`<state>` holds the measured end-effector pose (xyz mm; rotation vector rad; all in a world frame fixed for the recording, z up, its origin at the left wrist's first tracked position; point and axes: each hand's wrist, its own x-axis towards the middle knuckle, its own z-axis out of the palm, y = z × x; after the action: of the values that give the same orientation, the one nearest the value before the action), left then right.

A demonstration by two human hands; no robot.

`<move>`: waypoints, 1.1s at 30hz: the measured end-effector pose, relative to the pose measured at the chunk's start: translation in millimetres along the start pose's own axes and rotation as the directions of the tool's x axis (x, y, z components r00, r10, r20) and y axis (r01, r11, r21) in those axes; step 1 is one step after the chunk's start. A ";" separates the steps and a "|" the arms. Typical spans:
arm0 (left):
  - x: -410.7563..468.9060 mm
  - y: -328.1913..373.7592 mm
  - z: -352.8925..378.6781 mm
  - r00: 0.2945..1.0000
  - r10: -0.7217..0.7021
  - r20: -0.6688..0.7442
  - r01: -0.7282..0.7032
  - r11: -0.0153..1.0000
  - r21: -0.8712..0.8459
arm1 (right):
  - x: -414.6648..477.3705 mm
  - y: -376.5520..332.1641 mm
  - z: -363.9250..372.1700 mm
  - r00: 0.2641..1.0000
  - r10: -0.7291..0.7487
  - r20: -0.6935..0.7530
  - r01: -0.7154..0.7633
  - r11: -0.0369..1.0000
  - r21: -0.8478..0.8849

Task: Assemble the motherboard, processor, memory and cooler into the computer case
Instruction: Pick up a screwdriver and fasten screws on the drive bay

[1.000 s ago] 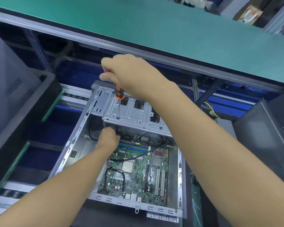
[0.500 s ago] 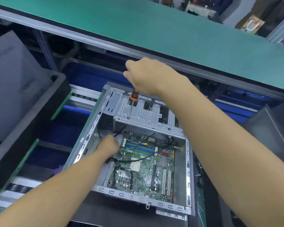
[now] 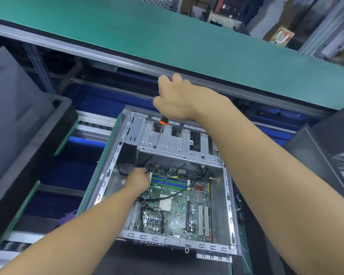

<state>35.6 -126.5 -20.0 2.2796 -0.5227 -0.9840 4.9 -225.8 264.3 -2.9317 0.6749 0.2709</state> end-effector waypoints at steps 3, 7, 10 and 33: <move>1.8 -2.0 1.3 1.000 0.002 0.006 -0.002 1.000 -0.018 | 0.0 -1.1 -4.7 0.998 -0.023 0.060 0.026 0.998 -0.058; 6.7 -4.9 3.9 1.000 -0.006 -0.011 0.005 0.999 -0.039 | 3.4 -4.7 -2.1 0.999 -0.052 -0.008 0.051 0.997 -0.061; 8.7 -6.8 6.7 1.000 -0.009 -0.008 0.009 0.999 -0.038 | 6.7 -8.5 0.1 0.998 -0.032 -0.046 0.026 0.993 -0.119; 17.2 -7.8 17.4 0.998 0.056 -0.034 -0.049 0.984 0.169 | 7.0 -3.7 -7.4 1.000 -0.007 0.029 0.009 0.998 -0.069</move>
<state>34.6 -136.6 -43.5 2.4150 -0.6687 -0.8985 13.9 -226.6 270.4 -2.9888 0.6627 0.3411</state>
